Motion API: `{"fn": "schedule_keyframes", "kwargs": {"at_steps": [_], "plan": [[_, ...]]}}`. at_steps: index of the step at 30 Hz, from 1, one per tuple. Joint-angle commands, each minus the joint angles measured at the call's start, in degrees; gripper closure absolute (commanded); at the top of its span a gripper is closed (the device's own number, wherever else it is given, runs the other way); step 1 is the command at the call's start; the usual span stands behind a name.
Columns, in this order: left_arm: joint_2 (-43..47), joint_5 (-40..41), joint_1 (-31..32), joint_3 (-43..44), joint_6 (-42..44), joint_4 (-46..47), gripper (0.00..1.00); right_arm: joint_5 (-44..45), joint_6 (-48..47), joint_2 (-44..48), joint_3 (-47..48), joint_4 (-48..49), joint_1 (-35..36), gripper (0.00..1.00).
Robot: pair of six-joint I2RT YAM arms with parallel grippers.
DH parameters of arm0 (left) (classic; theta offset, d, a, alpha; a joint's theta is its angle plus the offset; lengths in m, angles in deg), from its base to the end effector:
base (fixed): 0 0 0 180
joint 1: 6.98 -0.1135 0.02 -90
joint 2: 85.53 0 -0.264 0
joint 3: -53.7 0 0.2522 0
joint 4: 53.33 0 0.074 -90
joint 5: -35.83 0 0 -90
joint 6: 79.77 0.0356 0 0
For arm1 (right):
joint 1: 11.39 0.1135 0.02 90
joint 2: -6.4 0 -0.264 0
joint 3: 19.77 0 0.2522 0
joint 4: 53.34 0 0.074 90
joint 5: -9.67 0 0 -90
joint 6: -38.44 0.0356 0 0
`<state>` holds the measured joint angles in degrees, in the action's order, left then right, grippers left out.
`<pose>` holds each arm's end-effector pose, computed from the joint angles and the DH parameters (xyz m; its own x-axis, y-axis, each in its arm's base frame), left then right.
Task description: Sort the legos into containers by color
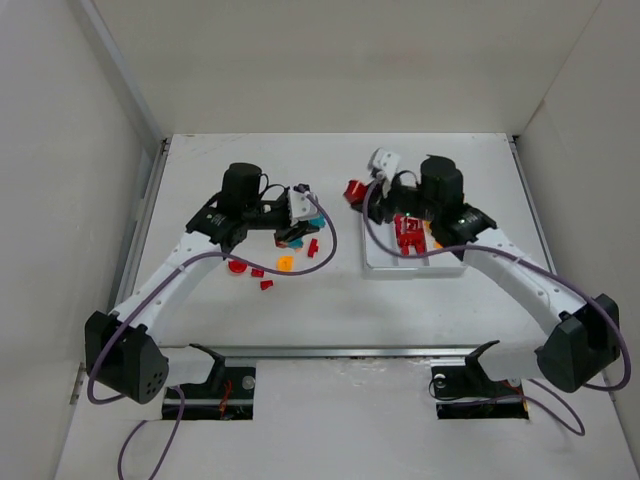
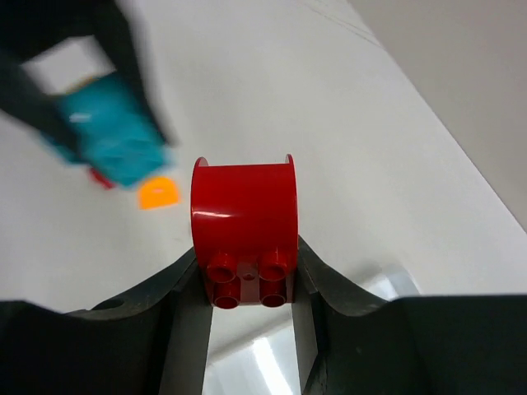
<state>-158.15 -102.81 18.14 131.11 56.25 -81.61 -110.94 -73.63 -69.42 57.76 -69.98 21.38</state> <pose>0.2439 -0.1439 0.3476 0.3997 0.3377 -0.8521 0.8873 0.0908 0.4522 0.2496 0.1822 0.3500 0.1297 -0.3011 -0.9447 -0.8965 0.3715 -0.2415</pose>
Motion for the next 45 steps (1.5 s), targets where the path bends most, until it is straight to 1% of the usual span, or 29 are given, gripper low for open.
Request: {"fn": "schedule_keyframes", "kwargs": {"at_steps": [1,2,4,5,6,8,9,13,16,19,20,21,23,25,28,29,32,33,34,35,36,37,38,39,40,41,42,44,45], "plan": [[1.8,2.7,-0.1,-2.7,0.7,-1.5,1.00,7.1,11.1,2.2,-0.8,3.3,-9.4,1.00],[3.3,2.7,-0.1,-4.5,0.0,-1.5,1.00,8.6,13.4,1.5,-1.7,3.3,-13.7,1.00],[4.3,3.3,-0.1,-6.1,-2.2,0.5,1.00,12.7,18.5,-0.7,-1.7,1.4,-16.2,1.00],[4.3,3.8,-0.1,-6.7,-3.0,1.2,1.00,19.0,19.2,-2.3,-1.7,-3.2,-16.2,1.00],[4.9,3.8,-0.1,-7.4,-3.8,3.0,1.00,21.7,19.3,-6.4,0.8,-6.1,-16.2,1.00],[4.9,4.3,-0.1,-7.4,-5.8,4.3,1.00,28.8,23.7,-11.0,3.6,-11.8,-16.2,1.00],[4.9,4.3,-0.1,-7.4,-5.8,4.9,1.00,28.9,24.5,-14.4,5.1,-14.6,-16.8,1.00],[4.9,5.5,-0.1,-7.4,-6.4,5.6,1.00,30.5,27.8,-18.1,5.1,-13.0,-18.7,0.96],[4.9,5.5,-0.1,-7.4,-6.4,5.6,1.00,32.5,28.3,-20.3,6.7,-11.8,-18.7,0.84],[4.9,5.5,-0.1,-7.4,-6.4,5.6,1.00,33.2,28.3,-24.7,9.1,-12.9,-18.7,0.78],[4.9,5.5,-0.1,-7.4,-6.4,5.6,1.00,33.2,28.3,-26.5,10.3,-13.6,-18.7,0.74],[5.5,6.1,-0.1,-7.4,-6.4,5.6,1.00,32.7,27.7,-27.1,10.8,-13.6,-18.7,0.59],[5.5,6.1,-0.1,-7.4,-6.4,5.6,1.00,31.9,27.2,-27.9,11.6,-14.9,-18.7,0.43],[6.1,6.1,-0.1,-7.4,-6.4,5.6,1.00,30.4,26.5,-27.9,11.6,-15.5,-18.7,0.37],[6.1,6.1,-0.1,-7.4,-6.4,5.6,1.00,28.9,24.8,-25.4,11.6,-15.5,-18.7,0.09],[6.1,6.1,-0.1,-7.4,-6.4,6.2,1.00,28.9,23.8,-24.7,11.6,-15.5,-18.7,0.06],[5.6,4.8,-0.1,-7.4,-5.8,6.2,1.00,28.9,20.5,-20.4,10.0,-16.0,-18.7,0.04],[5.6,4.8,-0.1,-6.7,-5.8,6.2,1.00,26.9,19.2,-18.4,9.1,-14.0,-18.7,0.04],[5.6,4.2,-0.1,-6.2,-5.0,6.2,1.00,25.5,17.6,-13.3,6.1,-12.4,-18.7,0.04],[5.6,3.0,-0.1,-6.2,-4.5,6.2,1.00,23.6,12.6,-10.3,4.4,-10.9,-17.8,0.04],[5.6,2.2,-0.1,-5.6,-2.6,6.2,1.00,17.8,9.3,-7.1,2.5,-9.4,-17.1,0.04],[5.6,1.2,-0.1,-4.9,-1.5,5.3,1.00,14.2,5.4,-4.2,-0.5,-7.7,-14.6,0.04],[5.6,0.1,-0.1,-4.9,-0.2,4.3,1.00,10.7,-2.9,1.0,-1.7,-7.7,-12.8,0.06],[5.6,-2.7,-0.1,-4.2,1.0,4.2,1.00,7.6,-6.3,3.0,-2.8,-7.7,-11.0,0.06],[5.6,-4.2,-0.1,-3.5,1.9,3.5,1.00,4.6,-8.6,4.5,-3.6,-6.8,-6.7,0.06],[5.6,-5.7,-0.1,-3.5,3.4,3.0,1.00,4.1,-9.6,5.5,-4.3,-6.8,-4.6,0.07],[5.6,-8.5,-0.1,-2.8,4.1,3.0,1.00,3.2,-10.2,5.5,-4.3,-6.8,-2.9,0.20],[5.0,-10.8,-0.1,-2.1,4.9,2.4,1.00,1.9,-9.7,4.4,-1.9,-6.8,0.7,0.41],[5.0,-11.7,-0.1,-1.3,5.9,0.7,1.00,1.9,-9.7,3.1,-1.3,-6.8,1.7,0.54]]}}
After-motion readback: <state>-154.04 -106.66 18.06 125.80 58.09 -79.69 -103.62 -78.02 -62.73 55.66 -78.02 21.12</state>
